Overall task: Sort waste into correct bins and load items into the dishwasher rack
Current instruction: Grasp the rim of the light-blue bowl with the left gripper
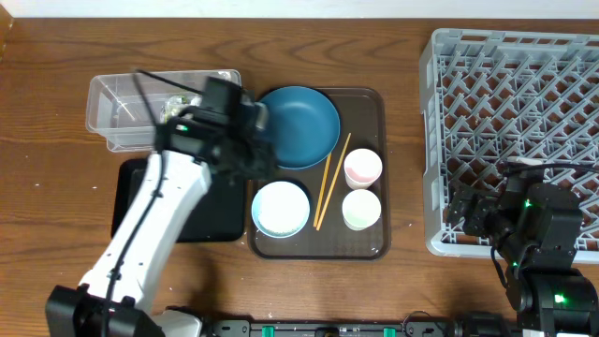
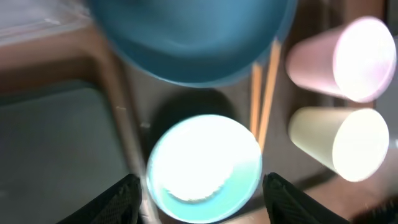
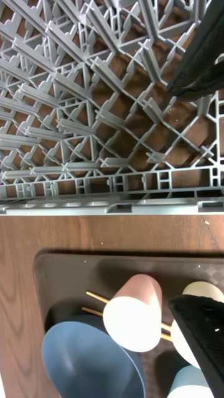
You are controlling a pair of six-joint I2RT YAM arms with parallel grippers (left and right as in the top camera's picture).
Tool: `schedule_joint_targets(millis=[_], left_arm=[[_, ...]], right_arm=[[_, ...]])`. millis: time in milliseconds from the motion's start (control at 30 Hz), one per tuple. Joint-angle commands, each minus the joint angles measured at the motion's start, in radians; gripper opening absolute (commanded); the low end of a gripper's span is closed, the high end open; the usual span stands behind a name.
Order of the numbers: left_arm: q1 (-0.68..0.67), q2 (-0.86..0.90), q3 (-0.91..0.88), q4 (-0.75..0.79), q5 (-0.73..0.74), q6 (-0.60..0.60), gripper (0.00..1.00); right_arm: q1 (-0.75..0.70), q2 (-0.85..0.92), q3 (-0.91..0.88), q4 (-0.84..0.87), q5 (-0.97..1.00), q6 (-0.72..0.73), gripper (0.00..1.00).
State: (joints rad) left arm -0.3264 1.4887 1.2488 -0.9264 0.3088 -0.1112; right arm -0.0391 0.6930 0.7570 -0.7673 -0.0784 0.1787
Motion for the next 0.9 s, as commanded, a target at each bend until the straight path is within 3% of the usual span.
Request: schedule_joint_targets(millis=[0,233,467,767,867], left_arm=[[-0.098,0.015,-0.032,0.01,-0.076,-0.075,0.66],[-0.244,0.066,-0.096,0.103,-0.122,-0.221,0.65],[-0.32,0.19,-0.126,0.186,-0.124,-0.261,0.62],[-0.326,0.328,-0.126,0.188,-0.111,-0.269,0.35],[-0.326,0.335,-0.126,0.188,-0.111,-0.269,0.15]], right_arm=[[0.013,-0.003,0.019,-0.005,-0.005,0.008,0.98],[0.013,-0.003,0.019,-0.009,-0.005,0.008,0.98],[0.013,-0.003,0.019,-0.014,-0.005,0.008,0.98],[0.013,-0.003,0.019,-0.015,-0.005,0.008,0.98],[0.013,-0.003,0.019,-0.015,-0.005,0.008,0.98]])
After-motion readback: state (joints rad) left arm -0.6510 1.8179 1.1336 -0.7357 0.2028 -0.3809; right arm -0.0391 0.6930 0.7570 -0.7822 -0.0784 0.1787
